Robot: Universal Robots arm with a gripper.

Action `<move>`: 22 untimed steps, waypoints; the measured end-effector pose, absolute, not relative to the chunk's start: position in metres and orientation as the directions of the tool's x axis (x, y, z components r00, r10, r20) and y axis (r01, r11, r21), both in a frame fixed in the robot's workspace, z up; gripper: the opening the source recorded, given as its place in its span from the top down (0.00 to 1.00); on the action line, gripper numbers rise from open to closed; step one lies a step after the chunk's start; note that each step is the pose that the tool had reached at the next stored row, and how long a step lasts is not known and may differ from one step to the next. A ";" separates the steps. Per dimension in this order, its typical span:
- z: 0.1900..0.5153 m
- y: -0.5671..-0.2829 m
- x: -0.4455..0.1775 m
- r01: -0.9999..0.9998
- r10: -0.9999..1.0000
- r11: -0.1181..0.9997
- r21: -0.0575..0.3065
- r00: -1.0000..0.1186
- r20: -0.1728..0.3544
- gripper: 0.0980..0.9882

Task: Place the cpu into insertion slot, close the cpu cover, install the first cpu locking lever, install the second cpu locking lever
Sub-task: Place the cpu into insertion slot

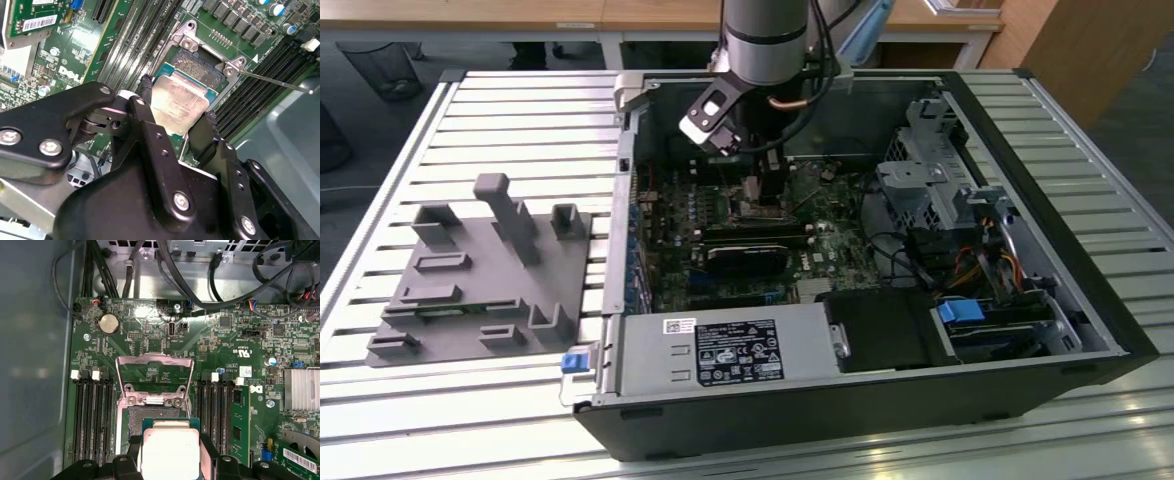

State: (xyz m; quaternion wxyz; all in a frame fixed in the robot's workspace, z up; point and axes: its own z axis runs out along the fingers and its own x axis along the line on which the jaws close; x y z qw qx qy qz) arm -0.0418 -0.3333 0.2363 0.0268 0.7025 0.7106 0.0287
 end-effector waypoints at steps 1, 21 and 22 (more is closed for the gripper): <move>0.236 -0.333 -0.042 0.997 1.000 0.011 0.078 -0.012 0.002 0.50; 0.230 -0.333 -0.042 0.997 1.000 0.012 0.079 -0.012 0.002 0.50; 0.229 -0.333 -0.042 0.997 1.000 0.011 0.079 -0.012 0.002 0.50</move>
